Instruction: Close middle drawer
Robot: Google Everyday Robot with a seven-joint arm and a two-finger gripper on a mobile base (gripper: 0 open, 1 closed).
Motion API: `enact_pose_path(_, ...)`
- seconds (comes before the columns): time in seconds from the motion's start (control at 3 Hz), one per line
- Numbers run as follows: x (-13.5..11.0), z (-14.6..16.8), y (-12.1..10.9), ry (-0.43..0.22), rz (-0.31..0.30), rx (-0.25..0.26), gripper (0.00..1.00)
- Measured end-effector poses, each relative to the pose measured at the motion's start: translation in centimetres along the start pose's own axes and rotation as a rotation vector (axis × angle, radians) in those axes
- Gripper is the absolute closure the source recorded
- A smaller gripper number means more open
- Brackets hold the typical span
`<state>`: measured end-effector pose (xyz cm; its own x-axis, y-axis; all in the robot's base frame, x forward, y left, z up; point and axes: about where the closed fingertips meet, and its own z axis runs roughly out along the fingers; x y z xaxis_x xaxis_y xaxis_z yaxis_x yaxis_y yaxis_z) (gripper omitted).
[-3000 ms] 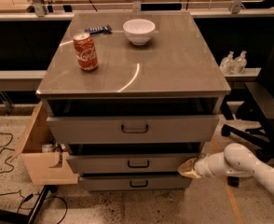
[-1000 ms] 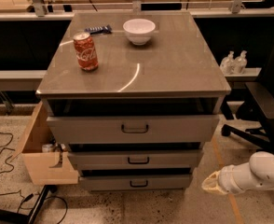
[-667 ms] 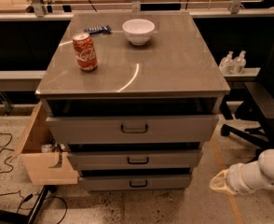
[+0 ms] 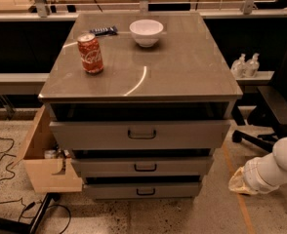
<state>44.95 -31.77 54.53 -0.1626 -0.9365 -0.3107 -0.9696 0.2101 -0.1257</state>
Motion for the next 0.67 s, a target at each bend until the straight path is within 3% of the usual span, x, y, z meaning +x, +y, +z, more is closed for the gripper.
enact_pose_path(0.67, -1.3, -7.4, -1.3, 0.138, -0.018, -0.027, 1.00)
